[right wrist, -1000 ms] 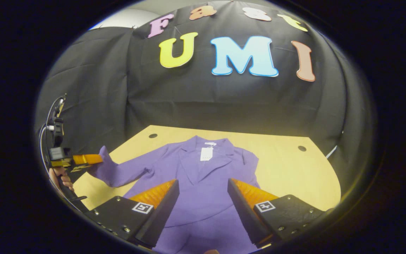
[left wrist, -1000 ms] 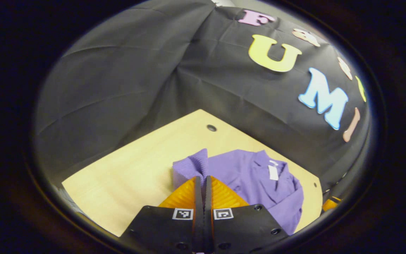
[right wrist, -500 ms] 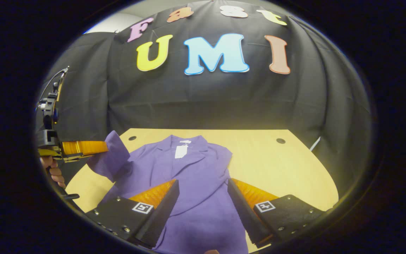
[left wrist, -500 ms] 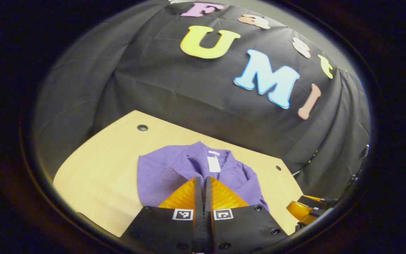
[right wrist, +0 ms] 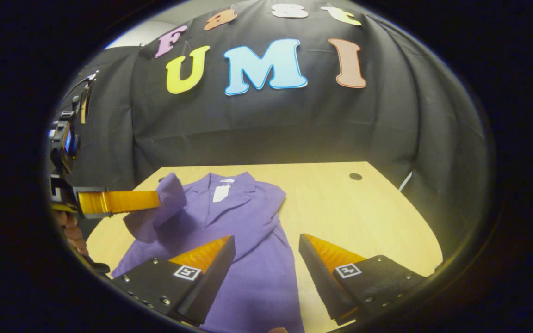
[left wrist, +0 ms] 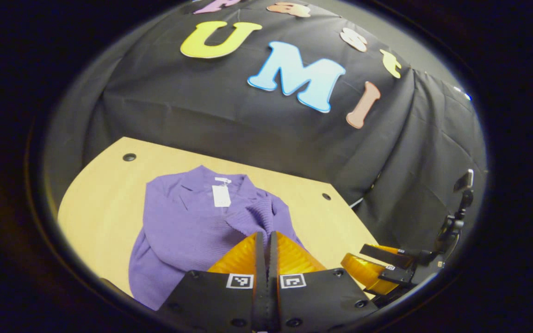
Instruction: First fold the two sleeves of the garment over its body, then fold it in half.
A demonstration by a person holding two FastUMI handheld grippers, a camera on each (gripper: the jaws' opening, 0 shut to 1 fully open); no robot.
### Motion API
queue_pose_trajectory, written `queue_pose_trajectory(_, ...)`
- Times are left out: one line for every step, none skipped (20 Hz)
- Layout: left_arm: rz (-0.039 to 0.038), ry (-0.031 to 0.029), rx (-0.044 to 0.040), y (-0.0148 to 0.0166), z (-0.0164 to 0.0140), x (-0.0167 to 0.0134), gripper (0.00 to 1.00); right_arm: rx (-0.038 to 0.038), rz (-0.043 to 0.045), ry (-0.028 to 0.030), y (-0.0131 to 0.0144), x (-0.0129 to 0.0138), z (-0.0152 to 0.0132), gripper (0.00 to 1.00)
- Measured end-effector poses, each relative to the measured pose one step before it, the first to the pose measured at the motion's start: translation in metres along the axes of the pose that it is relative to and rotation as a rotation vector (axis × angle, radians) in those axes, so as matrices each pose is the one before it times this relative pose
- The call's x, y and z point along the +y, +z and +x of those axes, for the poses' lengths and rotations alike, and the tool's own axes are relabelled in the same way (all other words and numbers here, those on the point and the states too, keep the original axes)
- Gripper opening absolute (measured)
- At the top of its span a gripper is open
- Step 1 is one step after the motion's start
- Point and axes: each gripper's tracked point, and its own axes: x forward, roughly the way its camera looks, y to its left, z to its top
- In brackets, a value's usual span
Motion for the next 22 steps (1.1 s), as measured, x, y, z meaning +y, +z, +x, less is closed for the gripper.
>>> queue_pose_trajectory(0.00864, 0.00135, 0.01806, -0.01015, 0.00543, -0.00523, 0.07, 0.00463, -0.00098, 0.00918, -0.00222, -0.00263, 0.00085, 0.9)
queue_pose_trajectory(0.00514, -0.00082, 0.01763, -0.01052, 0.00484, -0.00604, 0.07, 0.00619, -0.00273, 0.00897, -0.00189, -0.00343, 0.00103, 0.9)
queue_pose_trajectory(-0.00102, 0.00126, 0.0144, -0.01152, 0.00543, -0.00579, 0.07, 0.00646, -0.00502, 0.00638, -0.00246, -0.00423, -0.00023, 0.9)
queue_pose_trajectory(-0.00664, 0.00588, 0.02235, -0.01223, 0.00572, -0.00263, 0.07, 0.00342, -0.00542, 0.0055, -0.00152, -0.00353, 0.00007, 0.9)
queue_pose_trajectory(-0.00729, 0.00629, 0.01675, -0.01212, 0.00494, -0.00083, 0.07, 0.00218, -0.00879, 0.00239, -0.00259, -0.0038, 0.00089, 0.9)
queue_pose_trajectory(-0.00254, 0.00394, 0.01032, -0.00338, 0.0108, -0.00021, 0.07, 0.00086, -0.0096, -0.00285, -0.00143, -0.00418, 0.00102, 0.9)
queue_pose_trajectory(0.00252, 0.0081, 0.00695, -0.00559, 0.00252, 0.00054, 0.07, 0.00438, -0.00689, -0.00261, -0.00205, -0.00301, 0.00083, 0.9)
queue_pose_trajectory(0.00605, 0.00413, 0.00876, -0.00511, 0.00288, 0.00018, 0.07, 0.00338, -0.00121, -0.00502, -0.00095, -0.00246, -0.00129, 0.9)
queue_pose_trajectory(0.00517, 0.00602, 0.01212, -0.00485, 0.00359, 0.00073, 0.07, -0.00384, 0.00403, -0.00679, -0.0002, -0.00165, -0.00208, 0.9)
queue_pose_trajectory(0.00189, 0.00275, 0.01314, -0.00444, 0.00612, 0.0004, 0.07, -0.00606, 0.00432, -0.00645, 0.0012, -0.00004, -0.00112, 0.9)
queue_pose_trajectory(-0.00271, 0.00037, 0.01159, -0.00365, 0.00484, 0.00125, 0.07, -0.00545, 0.00087, -0.00896, -0.00082, -0.0005, -0.00182, 0.9)
queue_pose_trajectory(-0.00504, -0.01033, 0.00873, -0.0026, 0.00249, -0.00002, 0.07, -0.00188, -0.00291, -0.01083, -0.00033, -0.00078, -0.00095, 0.9)
queue_pose_trajectory(-0.00663, -0.01332, 0.00795, -0.00262, 0.00171, -0.00149, 0.1, 0.00302, -0.00199, -0.01113, -0.00256, -0.00001, -0.00303, 0.9)
queue_pose_trajectory(-0.00377, -0.00754, 0.00703, -0.00198, -0.0007, -0.00056, 0.14, 0.00299, 0.00225, -0.00951, -0.00054, 0.00077, -0.00232, 0.9)
queue_pose_trajectory(0.00497, -0.00336, 0.00495, -0.00384, -0.00377, 0.00102, 0.11, -0.00218, 0.00501, -0.00771, 0.00061, 0.00034, -0.00347, 0.9)
queue_pose_trajectory(0.00379, -0.00677, -0.00487, -0.00049, -0.00623, 0.00123, 0.18, -0.00252, 0.00381, -0.0071, 0.00008, 0.00043, -0.00257, 0.9)
queue_pose_trajectory(0.00339, -0.00818, -0.00568, 0.00006, -0.00506, -0.00127, 0.36, -0.00329, 0.00033, -0.00716, -0.00105, 0.00018, -0.00212, 0.9)
queue_pose_trajectory(0.00772, -0.00066, -0.00958, 0.00127, -0.00712, 0.00166, 0.54, -0.00099, -0.00327, -0.00944, -0.00117, -0.00018, -0.00227, 0.9)
queue_pose_trajectory(0.00774, 0.00902, -0.00839, 0.00104, -0.00383, 0.00533, 0.73, 0.00231, -0.00243, -0.00961, -0.00275, 0.00138, -0.00168, 0.9)
queue_pose_trajectory(0.0031, 0.00828, -0.00922, 0.00018, -0.00598, 0.00606, 0.91, -0.00235, -0.00078, -0.00725, -0.00162, 0.00174, -0.00191, 0.9)
queue_pose_trajectory(-0.00015, 0.00934, -0.00986, -0.00046, -0.0054, 0.00724, 0.98, -0.0069, 0.00136, -0.00639, -0.00048, 0.00183, -0.00263, 0.9)
queue_pose_trajectory(-0.00335, 0.00983, -0.00837, 0.00081, -0.00798, 0.00784, 0.87, -0.00427, 0.00166, -0.00136, -0.00263, 0.00259, -0.00283, 0.9)
